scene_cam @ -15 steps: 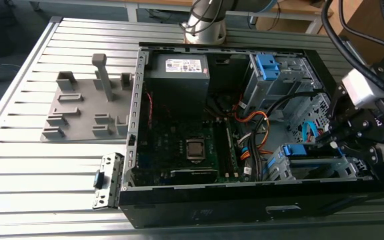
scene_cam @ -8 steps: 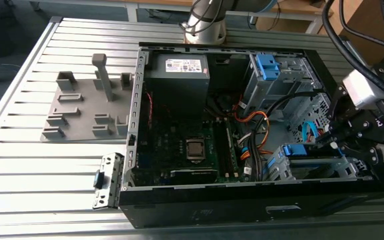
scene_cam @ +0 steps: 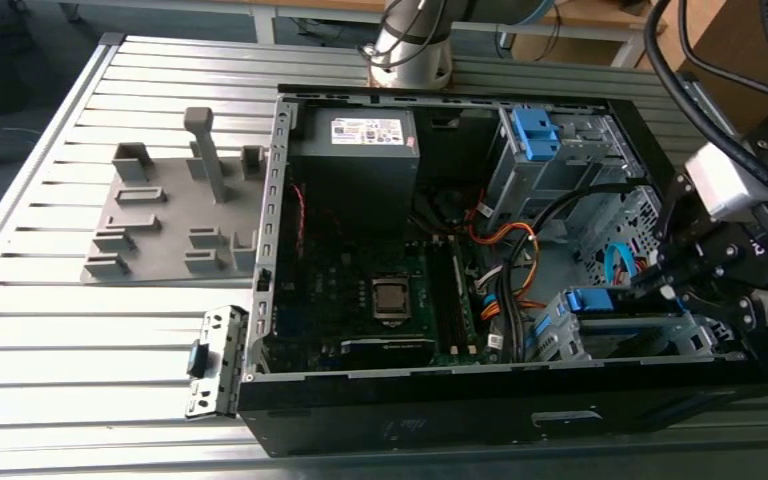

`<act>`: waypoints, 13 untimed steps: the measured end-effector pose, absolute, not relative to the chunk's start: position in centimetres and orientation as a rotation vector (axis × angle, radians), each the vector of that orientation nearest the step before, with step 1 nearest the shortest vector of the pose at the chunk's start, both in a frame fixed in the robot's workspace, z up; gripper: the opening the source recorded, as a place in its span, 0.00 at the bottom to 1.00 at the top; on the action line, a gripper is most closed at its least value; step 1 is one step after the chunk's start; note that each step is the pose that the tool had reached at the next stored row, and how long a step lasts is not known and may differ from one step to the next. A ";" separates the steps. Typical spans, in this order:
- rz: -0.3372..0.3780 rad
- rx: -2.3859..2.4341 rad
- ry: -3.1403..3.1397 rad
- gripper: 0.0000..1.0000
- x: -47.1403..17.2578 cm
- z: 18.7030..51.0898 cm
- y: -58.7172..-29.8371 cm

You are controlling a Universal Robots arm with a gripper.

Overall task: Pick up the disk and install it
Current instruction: 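Insert the second disk wire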

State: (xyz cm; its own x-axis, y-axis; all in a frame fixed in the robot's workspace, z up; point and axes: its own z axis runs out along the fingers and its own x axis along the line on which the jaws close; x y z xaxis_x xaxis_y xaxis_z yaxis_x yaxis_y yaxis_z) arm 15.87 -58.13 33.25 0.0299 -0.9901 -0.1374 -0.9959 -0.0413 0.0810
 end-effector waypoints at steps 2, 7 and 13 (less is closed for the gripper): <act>0.241 -2.227 2.149 0.16 15.9 33.2 -58.2; 0.241 -2.227 2.149 0.16 15.9 33.0 -58.3; 0.241 -2.227 2.149 0.16 15.9 32.8 -58.3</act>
